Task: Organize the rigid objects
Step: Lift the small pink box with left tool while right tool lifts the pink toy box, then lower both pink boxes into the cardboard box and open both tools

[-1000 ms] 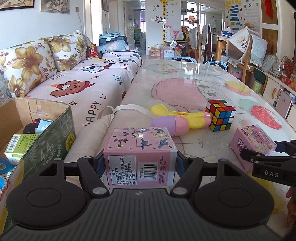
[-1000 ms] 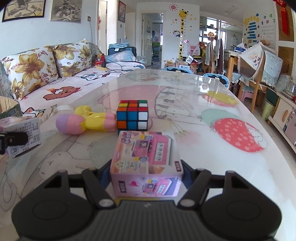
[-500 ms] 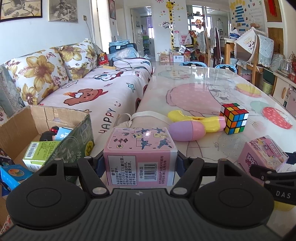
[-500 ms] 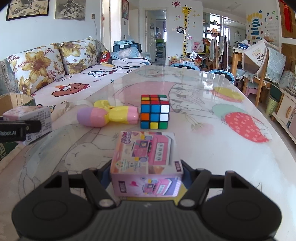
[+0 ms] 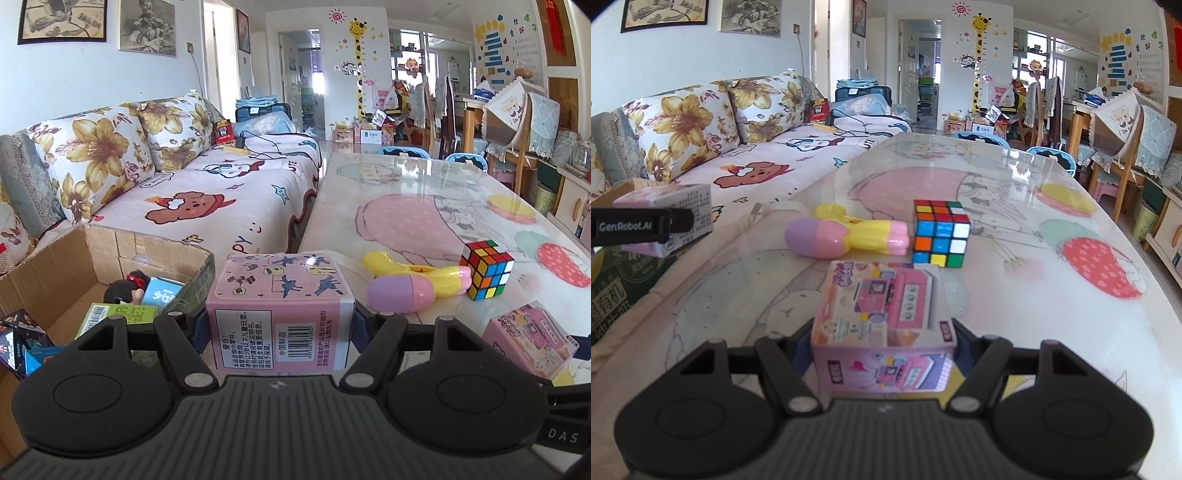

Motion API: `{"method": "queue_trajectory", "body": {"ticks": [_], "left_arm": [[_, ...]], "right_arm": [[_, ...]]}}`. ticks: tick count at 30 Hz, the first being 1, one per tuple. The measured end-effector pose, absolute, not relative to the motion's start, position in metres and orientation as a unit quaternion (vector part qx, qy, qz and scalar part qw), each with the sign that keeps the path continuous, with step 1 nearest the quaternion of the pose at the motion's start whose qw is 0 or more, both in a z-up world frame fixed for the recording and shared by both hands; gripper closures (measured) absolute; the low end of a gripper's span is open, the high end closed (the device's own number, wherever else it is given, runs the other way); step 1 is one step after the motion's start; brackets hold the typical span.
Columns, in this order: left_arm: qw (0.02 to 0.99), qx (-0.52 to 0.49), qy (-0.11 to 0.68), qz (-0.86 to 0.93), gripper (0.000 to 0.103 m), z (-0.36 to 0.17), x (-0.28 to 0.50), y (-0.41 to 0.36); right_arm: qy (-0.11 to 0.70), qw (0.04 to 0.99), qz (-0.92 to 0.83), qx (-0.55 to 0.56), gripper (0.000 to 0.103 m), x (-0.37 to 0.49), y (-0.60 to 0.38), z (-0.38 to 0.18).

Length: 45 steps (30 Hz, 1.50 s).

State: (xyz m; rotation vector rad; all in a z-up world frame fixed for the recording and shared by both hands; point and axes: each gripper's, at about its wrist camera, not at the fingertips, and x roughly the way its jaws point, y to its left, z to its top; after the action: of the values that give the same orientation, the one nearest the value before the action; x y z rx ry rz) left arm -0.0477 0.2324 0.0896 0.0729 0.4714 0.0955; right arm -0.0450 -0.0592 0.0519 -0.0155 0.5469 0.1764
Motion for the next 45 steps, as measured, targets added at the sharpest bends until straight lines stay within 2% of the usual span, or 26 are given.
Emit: {"method": "queue_trajectory", "body": {"ticks": [20,45], "left_arm": [[0.971,-0.038,0.207,0.112,0.016,0.104,-0.055,0.251],[0.947,-0.114,0.19,0.234,0.016,0.121,-0.064,0.285]], "right_arm": [[0.228,0.962,0.149,-0.032,0.032,-0.046,0.009,0.09],[0.187,0.946,0.255,-0.075,0.032,-0.002,0.122,0.126]]}}
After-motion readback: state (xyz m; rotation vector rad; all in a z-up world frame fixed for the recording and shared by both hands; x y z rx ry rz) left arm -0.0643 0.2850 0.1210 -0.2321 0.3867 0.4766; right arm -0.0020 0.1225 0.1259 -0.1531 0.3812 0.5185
